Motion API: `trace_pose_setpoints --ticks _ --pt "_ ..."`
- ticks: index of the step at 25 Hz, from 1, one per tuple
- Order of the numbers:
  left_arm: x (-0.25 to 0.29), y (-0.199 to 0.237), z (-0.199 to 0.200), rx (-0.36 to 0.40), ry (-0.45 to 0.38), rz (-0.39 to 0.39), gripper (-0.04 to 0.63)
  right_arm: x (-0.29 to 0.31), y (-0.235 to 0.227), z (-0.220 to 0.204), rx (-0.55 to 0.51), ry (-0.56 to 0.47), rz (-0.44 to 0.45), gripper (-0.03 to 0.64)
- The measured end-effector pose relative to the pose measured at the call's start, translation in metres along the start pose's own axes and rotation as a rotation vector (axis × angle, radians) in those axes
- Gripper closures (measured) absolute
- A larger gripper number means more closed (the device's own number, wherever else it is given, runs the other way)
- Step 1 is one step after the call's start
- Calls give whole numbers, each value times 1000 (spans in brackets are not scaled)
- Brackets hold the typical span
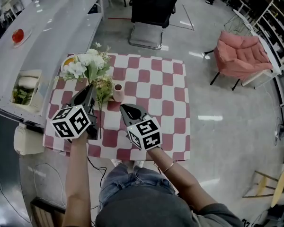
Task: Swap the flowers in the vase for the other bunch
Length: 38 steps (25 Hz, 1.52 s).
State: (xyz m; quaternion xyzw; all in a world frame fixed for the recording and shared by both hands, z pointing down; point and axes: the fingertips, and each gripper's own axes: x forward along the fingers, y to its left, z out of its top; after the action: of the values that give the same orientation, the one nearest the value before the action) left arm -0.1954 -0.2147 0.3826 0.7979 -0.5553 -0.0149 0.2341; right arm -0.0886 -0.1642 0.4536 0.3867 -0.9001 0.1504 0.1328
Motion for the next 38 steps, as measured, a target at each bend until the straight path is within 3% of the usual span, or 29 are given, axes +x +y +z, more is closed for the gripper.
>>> trace_pose_setpoints --ticks 10,18,28,38 --pt "19 -72 3 20 -52 -100 569 -41 -32 0 -5 -30 -37 606" --pt "41 -103 26 36 -107 -165 569 -47 -52 9 -7 -62 -61 606" --pt "75 -112 68 100 -140 -213 569 -30 -66 29 -7 -75 -83 606" --pt "103 -115 100 106 -164 -259 569 -11 -73 49 -19 -82 -90 606"
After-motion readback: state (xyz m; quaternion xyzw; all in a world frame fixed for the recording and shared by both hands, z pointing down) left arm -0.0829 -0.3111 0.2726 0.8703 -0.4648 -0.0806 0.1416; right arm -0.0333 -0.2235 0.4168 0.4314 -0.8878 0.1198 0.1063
